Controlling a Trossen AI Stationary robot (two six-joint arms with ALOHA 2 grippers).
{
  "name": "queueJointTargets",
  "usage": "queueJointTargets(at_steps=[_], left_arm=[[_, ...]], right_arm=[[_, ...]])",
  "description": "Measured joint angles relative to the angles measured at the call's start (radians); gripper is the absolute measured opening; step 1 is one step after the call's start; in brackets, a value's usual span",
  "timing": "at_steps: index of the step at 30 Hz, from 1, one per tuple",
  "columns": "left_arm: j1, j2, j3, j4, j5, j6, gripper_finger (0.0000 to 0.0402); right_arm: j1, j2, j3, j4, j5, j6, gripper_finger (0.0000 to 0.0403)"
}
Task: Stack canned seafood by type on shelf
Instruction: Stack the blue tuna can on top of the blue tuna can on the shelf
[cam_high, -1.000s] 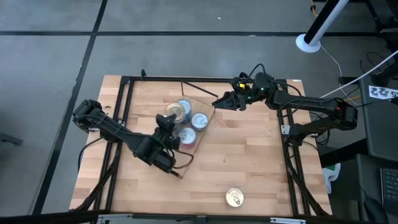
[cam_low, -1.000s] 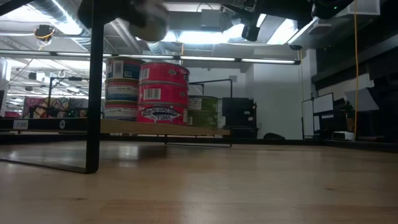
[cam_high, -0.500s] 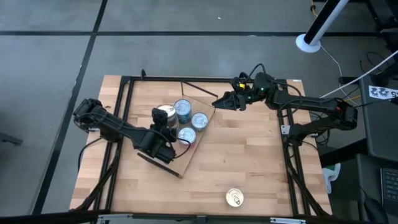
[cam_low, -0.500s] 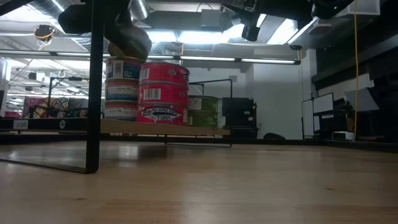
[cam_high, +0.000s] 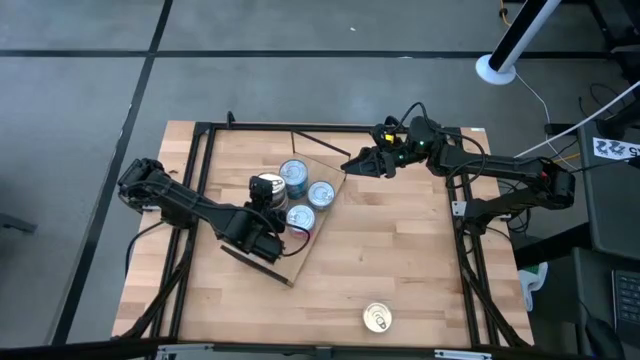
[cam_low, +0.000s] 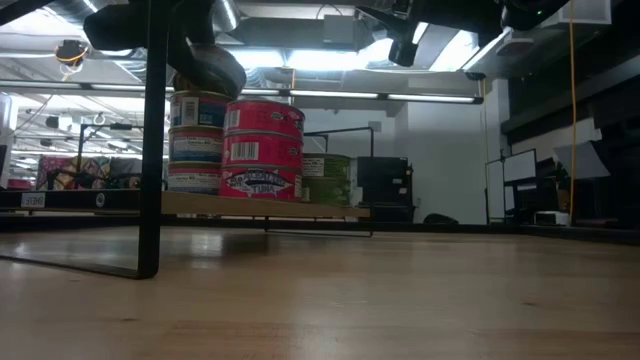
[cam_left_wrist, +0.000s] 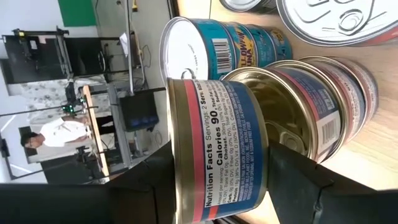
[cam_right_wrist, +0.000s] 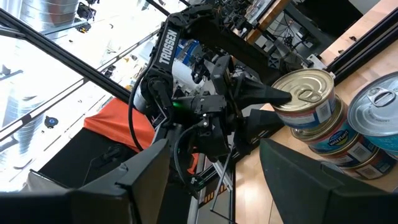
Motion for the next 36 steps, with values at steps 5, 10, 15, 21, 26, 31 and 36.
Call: queueJointTargets(at_steps=[5, 10, 15, 21, 26, 31, 36], left_arm=[[0.0, 0.0, 0.0, 0.0, 0.004, 0.016, 0.02], [0.003, 0.0, 0.0, 0.001, 0.012, 0.017, 0.0217], [0.01, 0.0, 0.0, 0.005, 0.025, -0.013, 0.024], [0.01, 0.0, 0.0, 0.074, 0.023, -0.002, 0.026], [0.008, 0.0, 0.0, 0.117, 0.065, 0.047, 0.0262], [0.008, 0.0, 0.0, 0.113, 0.079, 0.055, 0.0262], [0.008, 0.0, 0.0, 0.105, 0.084, 0.054, 0.0262]], right_arm=[[0.002, 0.0, 0.0, 0.0, 0.0, 0.0, 0.025], [0.002, 0.0, 0.0, 0.0, 0.0, 0.0, 0.025], [0.002, 0.0, 0.0, 0.0, 0.0, 0.0, 0.025], [0.002, 0.0, 0.0, 0.0, 0.0, 0.0, 0.025], [0.002, 0.0, 0.0, 0.0, 0.0, 0.0, 0.025], [0.002, 0.0, 0.0, -0.022, 0.0, 0.0, 0.025], [0.002, 0.0, 0.0, -0.094, -0.011, 0.0, 0.025]])
